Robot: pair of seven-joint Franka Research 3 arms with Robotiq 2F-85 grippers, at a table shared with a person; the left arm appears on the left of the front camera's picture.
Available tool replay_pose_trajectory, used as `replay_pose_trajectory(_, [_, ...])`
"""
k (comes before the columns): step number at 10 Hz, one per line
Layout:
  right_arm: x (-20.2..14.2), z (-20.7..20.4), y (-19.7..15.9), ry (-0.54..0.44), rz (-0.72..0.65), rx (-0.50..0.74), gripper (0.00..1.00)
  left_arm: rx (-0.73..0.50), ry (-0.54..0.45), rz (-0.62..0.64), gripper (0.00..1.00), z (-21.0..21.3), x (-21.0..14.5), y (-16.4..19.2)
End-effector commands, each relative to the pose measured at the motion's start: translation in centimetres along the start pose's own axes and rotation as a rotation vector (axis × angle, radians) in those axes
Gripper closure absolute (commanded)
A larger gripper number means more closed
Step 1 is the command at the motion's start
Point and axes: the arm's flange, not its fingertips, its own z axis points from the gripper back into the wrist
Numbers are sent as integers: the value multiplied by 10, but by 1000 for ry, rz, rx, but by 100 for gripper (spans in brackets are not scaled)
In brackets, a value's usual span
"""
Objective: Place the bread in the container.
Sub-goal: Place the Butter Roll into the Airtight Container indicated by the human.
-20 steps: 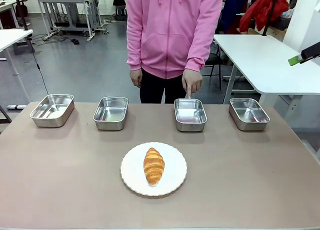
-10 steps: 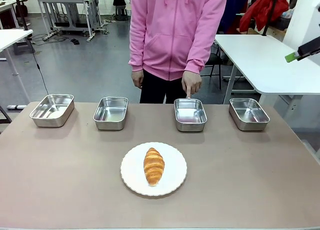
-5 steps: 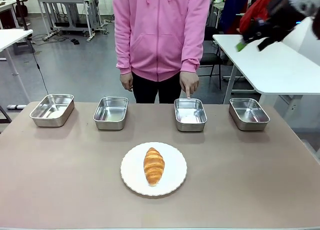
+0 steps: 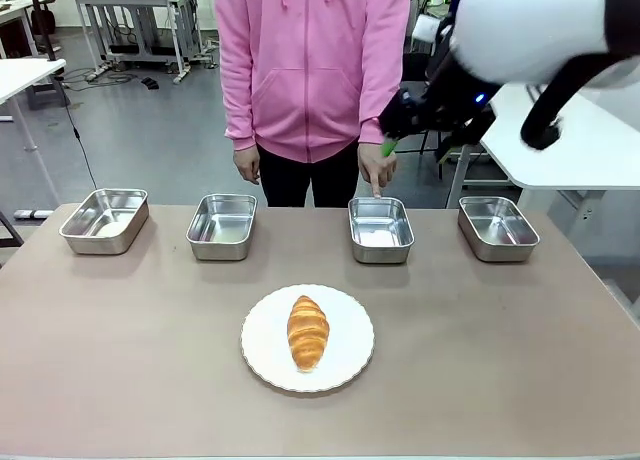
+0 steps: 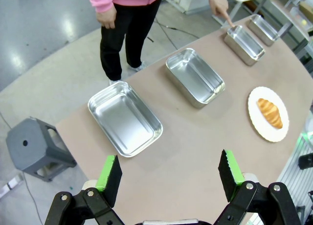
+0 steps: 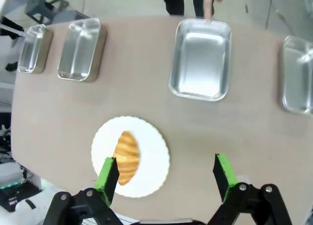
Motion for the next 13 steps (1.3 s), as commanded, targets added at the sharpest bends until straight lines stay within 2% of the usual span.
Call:
replay_pose_trajectory(1, [-29,-25,18,-26,-98,-20,0,3,-2,-6,0,2,1,0])
replay_pose_trajectory(2, [-50,-43,34,-1,-92,-69,0,3,-2,-6,0,2,1,0])
replay_pose_trajectory(4, [-81,-66,44,37,-34,-86,0,3,-2,-6,0,2,1,0])
replay_pose_trajectory(5, [-85,-62,41,80,-44,-57,0,3,-2,-6,0,2,1,0])
replay_pose_trajectory(6, [-74,-62,41,53,-49,-62,0,3,-2,-6,0,2,1,0])
replay_pose_trajectory(11, [-77,-63,40,62,-51,-58,0,3,-2,-6,0,2,1,0])
replay_pose_trajectory(13, [-91,-71,87,70,-48,-127,0,3,-2,-6,0,2,1,0])
